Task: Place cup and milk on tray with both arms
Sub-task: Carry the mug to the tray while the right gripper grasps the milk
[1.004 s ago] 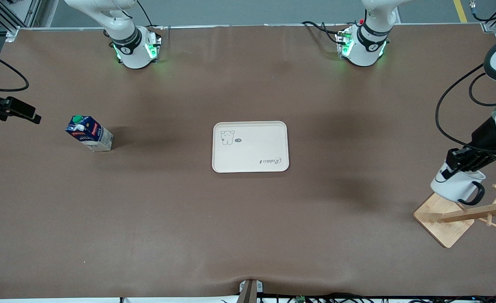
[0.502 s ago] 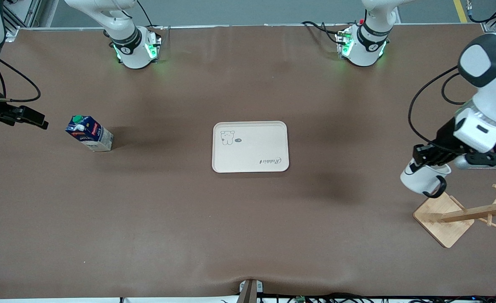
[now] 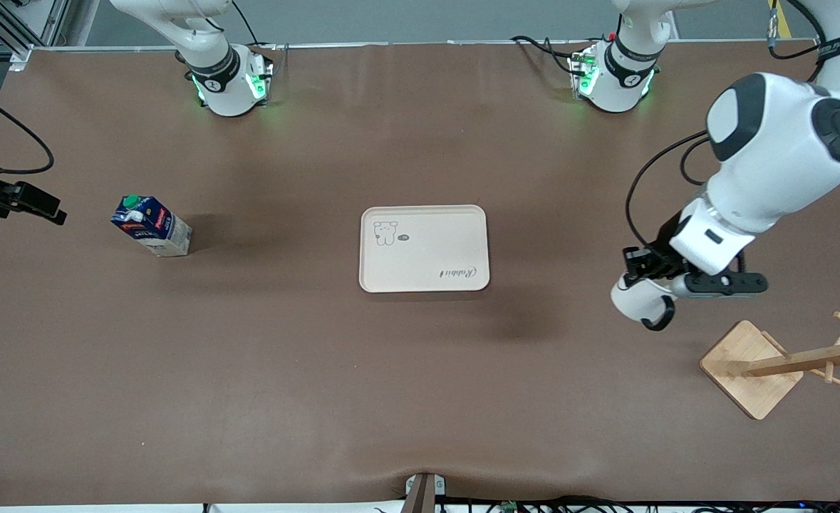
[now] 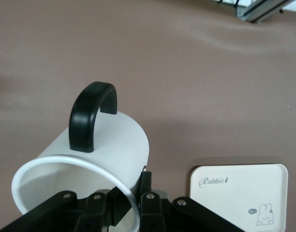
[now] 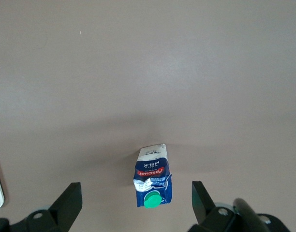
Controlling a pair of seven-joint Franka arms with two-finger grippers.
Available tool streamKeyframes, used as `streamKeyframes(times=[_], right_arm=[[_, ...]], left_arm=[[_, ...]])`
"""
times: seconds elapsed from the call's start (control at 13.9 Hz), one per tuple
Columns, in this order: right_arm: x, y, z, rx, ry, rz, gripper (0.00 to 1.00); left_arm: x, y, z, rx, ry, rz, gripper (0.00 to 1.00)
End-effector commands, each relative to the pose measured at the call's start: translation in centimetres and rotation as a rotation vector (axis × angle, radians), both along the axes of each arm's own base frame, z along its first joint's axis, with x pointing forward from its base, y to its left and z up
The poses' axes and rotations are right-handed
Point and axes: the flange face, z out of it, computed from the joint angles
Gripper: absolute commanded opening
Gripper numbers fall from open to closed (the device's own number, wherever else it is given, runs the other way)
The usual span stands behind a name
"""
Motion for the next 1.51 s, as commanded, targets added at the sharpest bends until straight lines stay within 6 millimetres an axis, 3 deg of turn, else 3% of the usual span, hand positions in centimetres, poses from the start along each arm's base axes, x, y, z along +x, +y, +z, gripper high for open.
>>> streamKeyframes(times=[0.0, 0.22, 0.65, 0.86, 1.15, 1.43], right_arm=[[1.1, -2.5, -2.1, 0.004, 0.025, -0.036, 1.0], [0.3, -2.6, -3.5, 0.015, 0.091, -0.045, 1.0], [-2.3, -0.4, -7.9, 0.035, 0.196, -0.002, 1.0], [-2.7, -0.3, -8.8, 0.04, 0.212, -0.002, 1.0], [-6.9, 1.4, -13.1, 0.021, 0.127, 0.035, 1.0], [-7.5, 2.0, -14.8, 0.018, 0.149, 0.05, 1.0]], left_arm=[[-0.3, -4.0, -0.9, 0.037, 0.039, 0.011, 0.0], [-1.5, -8.6, -2.2, 0.047, 0.074, 0.034, 0.0], [-3.3, -16.7, -4.9, 0.066, 0.151, 0.012, 0.0], [-4.9, -20.3, -6.5, 0.097, 0.167, 0.043, 0.0], [-7.1, -24.6, -8.6, 0.105, 0.207, 0.062, 0.0], [-7.7, -25.8, -11.0, 0.121, 0.248, 0.074, 0.0]])
